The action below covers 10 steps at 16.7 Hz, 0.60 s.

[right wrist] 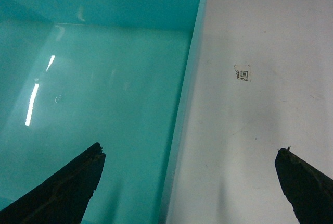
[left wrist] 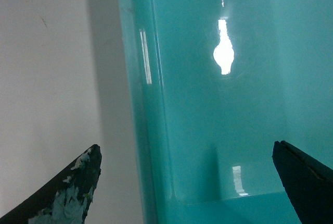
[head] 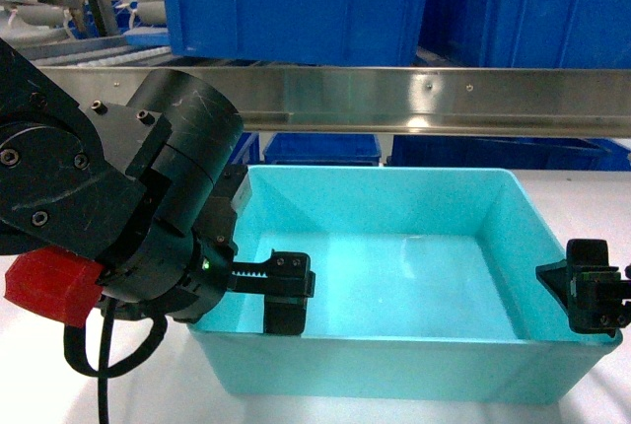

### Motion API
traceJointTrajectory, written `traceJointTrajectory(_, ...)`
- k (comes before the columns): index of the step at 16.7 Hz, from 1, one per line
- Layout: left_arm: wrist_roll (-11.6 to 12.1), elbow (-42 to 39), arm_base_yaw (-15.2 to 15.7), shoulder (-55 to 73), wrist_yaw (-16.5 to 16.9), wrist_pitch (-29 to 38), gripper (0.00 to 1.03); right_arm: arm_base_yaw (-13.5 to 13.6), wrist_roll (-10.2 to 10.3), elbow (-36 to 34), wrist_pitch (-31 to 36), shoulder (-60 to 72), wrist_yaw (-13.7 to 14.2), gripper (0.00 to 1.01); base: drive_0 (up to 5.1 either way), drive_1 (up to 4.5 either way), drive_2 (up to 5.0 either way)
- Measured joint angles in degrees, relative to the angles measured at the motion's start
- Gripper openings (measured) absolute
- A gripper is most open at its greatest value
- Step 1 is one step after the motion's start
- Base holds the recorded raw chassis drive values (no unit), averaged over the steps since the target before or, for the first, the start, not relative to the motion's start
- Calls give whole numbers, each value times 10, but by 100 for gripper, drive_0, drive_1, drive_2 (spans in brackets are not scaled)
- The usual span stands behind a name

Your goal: Organize blue bins on left shelf correctly

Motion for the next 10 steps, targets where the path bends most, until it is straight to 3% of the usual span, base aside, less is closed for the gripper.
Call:
traceJointTrajectory(2, 0, 0, 0, 0, 0, 0, 98, 0, 0, 0, -6, 0, 0, 98, 0, 0, 0)
traceJointTrajectory(6, 0, 0, 0, 0, 0, 0, 98, 6, 0, 4, -43, 1, 28, 98, 0, 0, 0)
traceJointTrajectory(10, 0, 0, 0, 0, 0, 0, 98, 7, 0, 5, -47, 1, 28, 98, 0, 0, 0)
